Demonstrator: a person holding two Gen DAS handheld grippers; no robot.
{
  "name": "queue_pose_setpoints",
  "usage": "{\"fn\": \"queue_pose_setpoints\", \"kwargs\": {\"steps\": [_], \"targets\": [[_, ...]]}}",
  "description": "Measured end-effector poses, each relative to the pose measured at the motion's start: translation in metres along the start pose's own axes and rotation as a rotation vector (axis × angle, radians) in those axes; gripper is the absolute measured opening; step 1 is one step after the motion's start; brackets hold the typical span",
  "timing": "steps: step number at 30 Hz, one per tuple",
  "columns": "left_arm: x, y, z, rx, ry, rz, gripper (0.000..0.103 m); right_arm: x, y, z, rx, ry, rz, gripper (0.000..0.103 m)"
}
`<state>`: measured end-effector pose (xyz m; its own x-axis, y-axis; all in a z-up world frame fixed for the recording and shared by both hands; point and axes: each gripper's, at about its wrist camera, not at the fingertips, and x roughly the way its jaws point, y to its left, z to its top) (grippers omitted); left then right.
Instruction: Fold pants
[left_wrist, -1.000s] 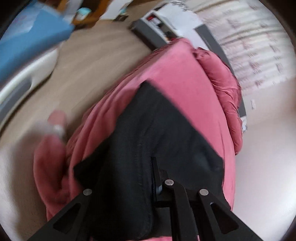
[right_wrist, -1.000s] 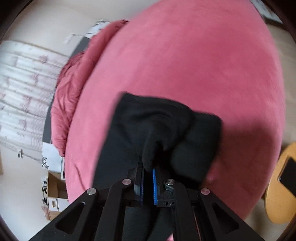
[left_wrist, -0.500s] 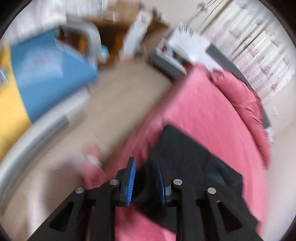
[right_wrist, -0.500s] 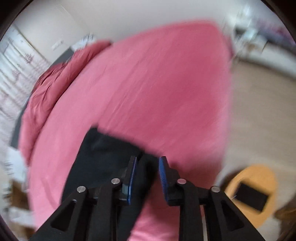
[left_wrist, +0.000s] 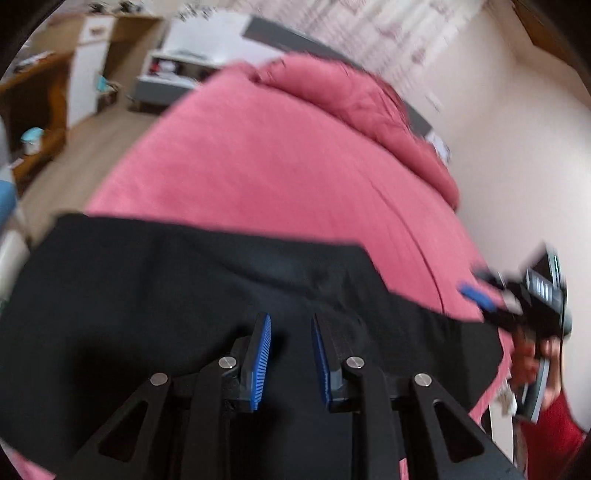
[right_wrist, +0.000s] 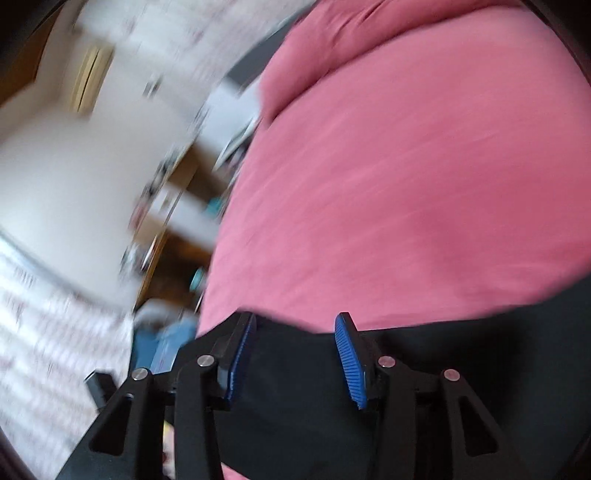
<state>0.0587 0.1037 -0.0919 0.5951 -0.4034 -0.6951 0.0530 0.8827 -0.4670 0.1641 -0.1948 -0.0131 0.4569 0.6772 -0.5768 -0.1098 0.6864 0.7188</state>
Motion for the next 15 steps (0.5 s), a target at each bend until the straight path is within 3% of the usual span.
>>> {"fn": "queue_pose_setpoints", "kwargs": {"steps": [3, 5, 8, 11, 13, 15], "targets": [[0.02, -0.002, -0.007, 0.026, 0.044, -0.021, 0.022, 0.062, 0.014, 0.013, 0.022, 0.119, 0.068, 0.046], [0.029, 0.001, -0.011, 0.045, 0.076, -0.02, 0.022, 0.091, 0.016, 0.014, 0.042, 0.162, 0.06, 0.046], [0.031, 0.01, -0.014, 0.051, 0.082, -0.016, 0.022, 0.128, 0.012, 0.027, 0.076, 0.255, 0.081, 0.046], [0.028, 0.013, -0.011, 0.051, 0.072, -0.025, 0.022, 0.157, 0.005, 0.012, 0.068, 0.373, 0.142, 0.046], [0.029, 0.008, -0.008, 0.063, 0.071, -0.018, 0.023, 0.172, 0.008, 0.003, 0.035, 0.402, 0.073, 0.045], [0.031, 0.009, -0.007, 0.086, 0.073, 0.008, 0.023, 0.184, 0.015, 0.003, -0.006, 0.401, 0.015, 0.021]]}}
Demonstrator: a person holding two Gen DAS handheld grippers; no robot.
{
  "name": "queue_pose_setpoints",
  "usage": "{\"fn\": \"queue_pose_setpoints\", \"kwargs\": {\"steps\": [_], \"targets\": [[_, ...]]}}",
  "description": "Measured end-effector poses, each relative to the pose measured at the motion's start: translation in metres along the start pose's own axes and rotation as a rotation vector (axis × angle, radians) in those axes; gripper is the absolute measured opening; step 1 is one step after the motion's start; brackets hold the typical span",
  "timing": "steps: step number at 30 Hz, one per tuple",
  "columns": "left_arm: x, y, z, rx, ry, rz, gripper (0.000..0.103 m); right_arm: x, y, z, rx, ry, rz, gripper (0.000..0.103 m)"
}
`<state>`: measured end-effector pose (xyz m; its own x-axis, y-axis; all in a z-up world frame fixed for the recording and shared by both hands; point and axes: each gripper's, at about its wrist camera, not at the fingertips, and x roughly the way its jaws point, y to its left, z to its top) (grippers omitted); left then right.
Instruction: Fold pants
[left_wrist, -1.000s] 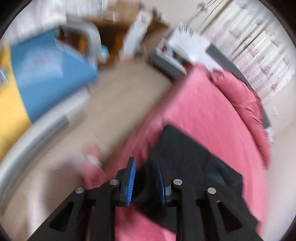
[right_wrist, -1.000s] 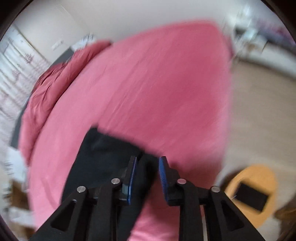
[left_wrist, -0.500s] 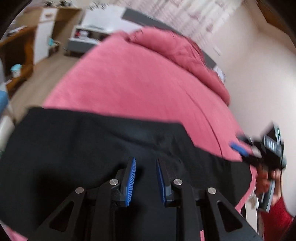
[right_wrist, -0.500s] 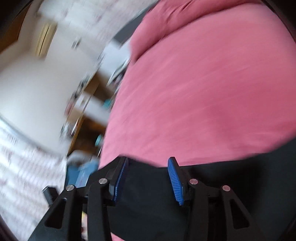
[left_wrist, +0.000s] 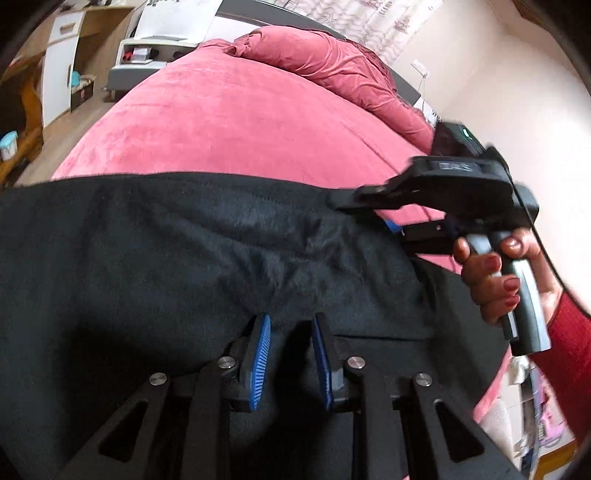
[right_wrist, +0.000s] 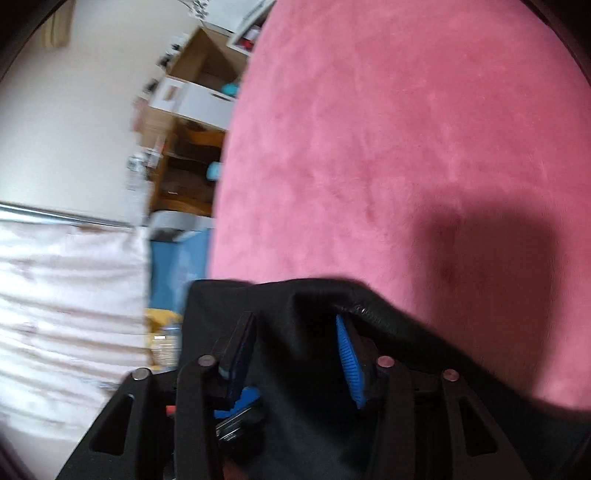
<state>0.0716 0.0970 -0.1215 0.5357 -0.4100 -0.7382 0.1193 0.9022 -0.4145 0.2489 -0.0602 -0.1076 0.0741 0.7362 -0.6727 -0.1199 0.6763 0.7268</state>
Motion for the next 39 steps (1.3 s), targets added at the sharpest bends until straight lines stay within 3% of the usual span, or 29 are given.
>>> {"fn": "queue_pose_setpoints", "kwargs": {"steps": [1, 5, 11, 15, 17, 20, 23, 29, 34, 39], "targets": [[0.002, -0.004, 0.0, 0.019, 0.004, 0.027, 0.023, 0.001, 0.005, 0.002, -0.015, -0.013, -0.022, 0.011], [0.007, -0.013, -0.001, 0.091, 0.001, 0.134, 0.023, -0.006, 0.024, 0.006, -0.066, -0.13, -0.05, 0.009], [0.011, -0.012, 0.001, 0.086, 0.009, 0.161, 0.023, 0.008, 0.011, 0.006, 0.009, -0.193, -0.095, 0.008], [0.008, -0.014, 0.002, 0.075, 0.011, 0.176, 0.023, -0.008, 0.024, 0.0, -0.046, -0.22, -0.138, 0.01], [0.014, -0.023, 0.004, 0.071, 0.015, 0.192, 0.023, -0.035, 0.029, -0.012, -0.068, -0.32, -0.194, 0.026], [0.009, -0.025, 0.004, 0.049, 0.012, 0.212, 0.023, -0.077, 0.04, -0.043, -0.158, -0.456, -0.271, 0.027], [0.002, -0.024, 0.0, 0.019, -0.005, 0.218, 0.023, -0.108, 0.042, -0.084, -0.237, -0.519, -0.381, 0.027], [-0.004, -0.023, -0.013, 0.041, -0.018, 0.228, 0.023, -0.13, 0.001, -0.142, -0.18, -0.525, -0.623, 0.027], [-0.011, -0.04, -0.018, 0.051, -0.023, 0.219, 0.024, -0.153, -0.042, -0.163, -0.053, -0.559, -0.633, 0.027], [0.006, -0.057, -0.009, 0.112, 0.02, 0.241, 0.024, -0.183, -0.076, -0.178, 0.049, -0.604, -0.674, 0.028]]}}
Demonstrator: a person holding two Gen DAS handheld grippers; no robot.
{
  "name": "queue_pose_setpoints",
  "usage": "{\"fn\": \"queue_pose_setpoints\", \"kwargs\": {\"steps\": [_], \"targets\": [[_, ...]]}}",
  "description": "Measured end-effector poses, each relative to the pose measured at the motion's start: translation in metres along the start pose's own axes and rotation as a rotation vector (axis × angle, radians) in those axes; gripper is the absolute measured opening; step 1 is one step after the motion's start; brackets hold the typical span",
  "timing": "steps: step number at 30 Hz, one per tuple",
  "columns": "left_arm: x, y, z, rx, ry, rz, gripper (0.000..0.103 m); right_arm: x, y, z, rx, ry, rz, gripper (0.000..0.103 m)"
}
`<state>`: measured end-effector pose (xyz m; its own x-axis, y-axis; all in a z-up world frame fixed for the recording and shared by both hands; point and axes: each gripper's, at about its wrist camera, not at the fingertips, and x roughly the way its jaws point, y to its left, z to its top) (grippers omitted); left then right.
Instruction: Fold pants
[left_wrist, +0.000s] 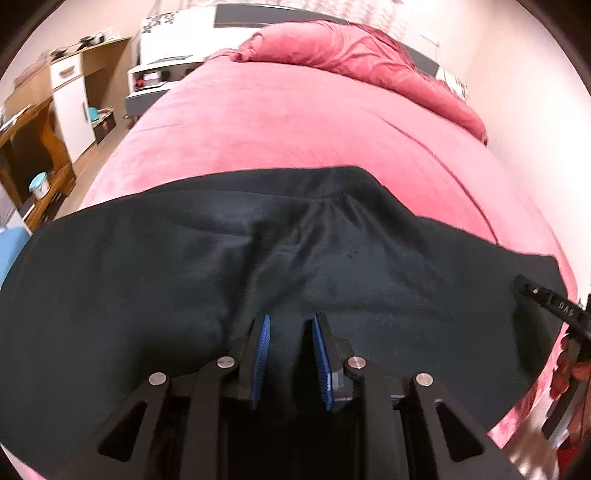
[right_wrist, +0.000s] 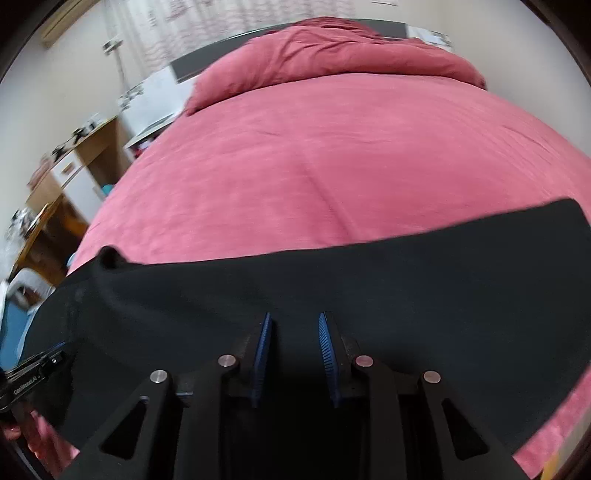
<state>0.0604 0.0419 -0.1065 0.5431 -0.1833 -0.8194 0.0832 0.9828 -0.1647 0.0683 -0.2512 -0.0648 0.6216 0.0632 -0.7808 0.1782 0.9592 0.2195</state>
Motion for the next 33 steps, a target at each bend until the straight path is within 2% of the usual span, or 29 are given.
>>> {"fn": "queue_pose_setpoints", "kwargs": {"steps": [1, 4, 6, 8, 11, 13, 15, 17, 20, 21, 23, 25, 31, 33], "targets": [[0.002, -0.003, 0.001, 0.006, 0.0, 0.016, 0.024, -0.002, -0.011, 0.0, 0.031, 0.005, -0.021, 0.028], [0.004, -0.012, 0.004, 0.018, 0.002, 0.039, 0.025, -0.034, -0.069, -0.005, 0.232, -0.081, 0.036, 0.029], [0.004, -0.014, 0.006, 0.036, -0.007, 0.042, 0.025, -0.052, -0.108, -0.013, 0.346, -0.126, -0.01, 0.036], [0.004, -0.013, 0.002, 0.034, -0.013, 0.052, 0.025, -0.068, -0.154, -0.024, 0.475, -0.157, -0.065, 0.037], [0.006, -0.002, -0.001, -0.004, -0.022, 0.028, 0.025, -0.08, -0.212, -0.041, 0.657, -0.17, -0.096, 0.038], [0.006, 0.001, -0.003, -0.011, -0.023, 0.017, 0.025, -0.084, -0.244, -0.051, 0.78, -0.194, -0.07, 0.039], [0.007, 0.003, -0.002, -0.008, -0.022, 0.014, 0.025, -0.079, -0.263, -0.056, 0.858, -0.218, 0.022, 0.039], [0.007, 0.002, -0.002, -0.007, -0.022, 0.019, 0.025, -0.072, -0.273, -0.057, 0.903, -0.253, 0.132, 0.039], [0.007, 0.003, -0.003, -0.021, -0.029, 0.02, 0.025, -0.057, -0.282, -0.053, 0.942, -0.256, 0.167, 0.037], [0.007, 0.003, -0.004, -0.022, -0.032, 0.021, 0.025, -0.052, -0.284, -0.051, 0.946, -0.245, 0.161, 0.034], [0.007, 0.001, -0.007, -0.013, -0.04, 0.026, 0.025, -0.047, -0.279, -0.044, 0.935, -0.221, 0.132, 0.018], [0.007, 0.0, -0.008, -0.004, -0.043, 0.028, 0.026, -0.051, -0.276, -0.04, 0.916, -0.218, 0.119, 0.01], [0.006, 0.005, -0.006, -0.015, -0.034, -0.01, 0.026, -0.096, -0.27, -0.038, 0.845, -0.294, 0.067, 0.008], [0.005, 0.007, -0.006, -0.012, -0.034, -0.016, 0.026, -0.098, -0.273, -0.046, 0.854, -0.285, 0.054, 0.008]]}}
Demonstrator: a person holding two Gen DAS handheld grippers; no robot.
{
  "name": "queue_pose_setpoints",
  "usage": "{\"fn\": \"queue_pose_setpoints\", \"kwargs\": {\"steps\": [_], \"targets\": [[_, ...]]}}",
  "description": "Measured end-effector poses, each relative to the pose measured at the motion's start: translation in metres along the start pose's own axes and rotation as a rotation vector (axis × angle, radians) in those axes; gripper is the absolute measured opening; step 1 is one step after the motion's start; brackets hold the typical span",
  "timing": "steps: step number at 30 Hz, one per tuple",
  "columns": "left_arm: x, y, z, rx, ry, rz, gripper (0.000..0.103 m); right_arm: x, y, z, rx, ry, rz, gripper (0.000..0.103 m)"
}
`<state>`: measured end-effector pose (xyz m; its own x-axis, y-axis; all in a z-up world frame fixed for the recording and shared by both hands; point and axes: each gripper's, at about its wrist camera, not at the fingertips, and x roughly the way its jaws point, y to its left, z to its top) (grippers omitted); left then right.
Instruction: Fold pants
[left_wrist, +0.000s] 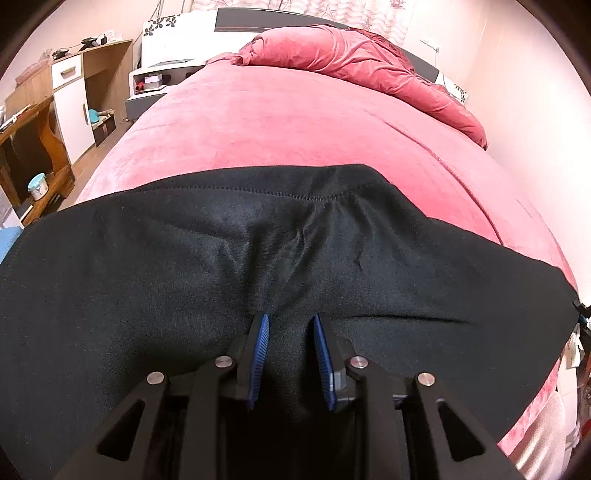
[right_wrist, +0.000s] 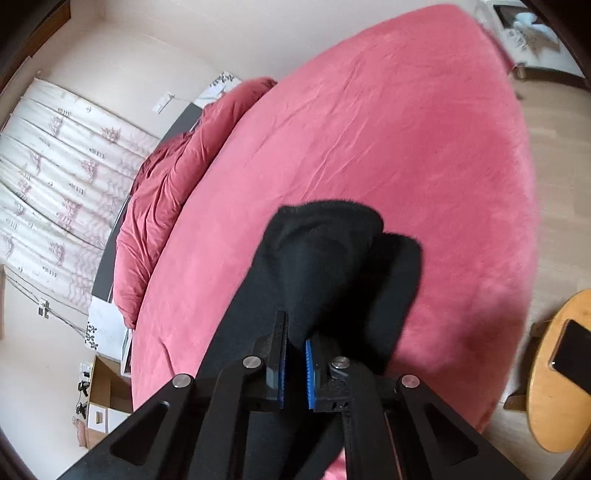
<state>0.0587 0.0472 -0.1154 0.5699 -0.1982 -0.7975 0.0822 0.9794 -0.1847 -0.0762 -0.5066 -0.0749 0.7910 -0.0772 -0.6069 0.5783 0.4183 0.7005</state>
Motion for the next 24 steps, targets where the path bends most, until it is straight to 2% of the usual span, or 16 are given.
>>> {"fn": "queue_pose_setpoints", "kwargs": {"steps": [3, 5, 7, 9, 11, 13, 15, 16, 19, 21, 24], "targets": [[0.0, 0.0, -0.001, 0.003, -0.003, 0.001, 0.026, 0.016, -0.015, -0.007, -0.009, 0.062, -0.084, 0.009], [-0.001, -0.001, 0.0, 0.005, 0.002, 0.003, 0.026, 0.018, -0.022, -0.011, -0.007, 0.053, -0.074, 0.009], [-0.002, 0.0, 0.001, 0.0, 0.012, 0.002, 0.026, 0.011, -0.02, -0.014, 0.01, 0.024, -0.066, 0.014], [-0.006, 0.0, 0.001, -0.003, 0.015, 0.001, 0.026, 0.003, -0.014, -0.018, -0.007, -0.002, -0.086, 0.022], [-0.011, -0.003, -0.004, 0.02, 0.003, 0.011, 0.026, -0.004, -0.007, -0.022, -0.042, -0.026, -0.104, 0.042], [-0.015, -0.007, -0.01, 0.064, -0.014, 0.034, 0.027, -0.013, 0.002, -0.028, -0.1, -0.057, -0.162, 0.058], [-0.018, -0.011, -0.015, 0.089, -0.025, 0.039, 0.027, -0.016, 0.007, -0.033, -0.144, -0.058, -0.211, 0.058], [-0.019, -0.013, -0.018, 0.105, -0.024, 0.038, 0.028, -0.014, 0.006, -0.035, -0.153, -0.044, -0.206, 0.058], [-0.019, -0.013, -0.021, 0.116, -0.025, 0.035, 0.028, -0.006, 0.0, -0.033, -0.145, -0.012, -0.184, 0.058], [-0.018, -0.009, -0.021, 0.092, -0.019, 0.017, 0.028, 0.002, -0.008, -0.03, -0.105, 0.006, -0.14, 0.059], [-0.015, -0.002, -0.02, 0.028, -0.012, -0.014, 0.029, 0.01, -0.014, -0.026, -0.036, -0.014, -0.091, 0.059]]}}
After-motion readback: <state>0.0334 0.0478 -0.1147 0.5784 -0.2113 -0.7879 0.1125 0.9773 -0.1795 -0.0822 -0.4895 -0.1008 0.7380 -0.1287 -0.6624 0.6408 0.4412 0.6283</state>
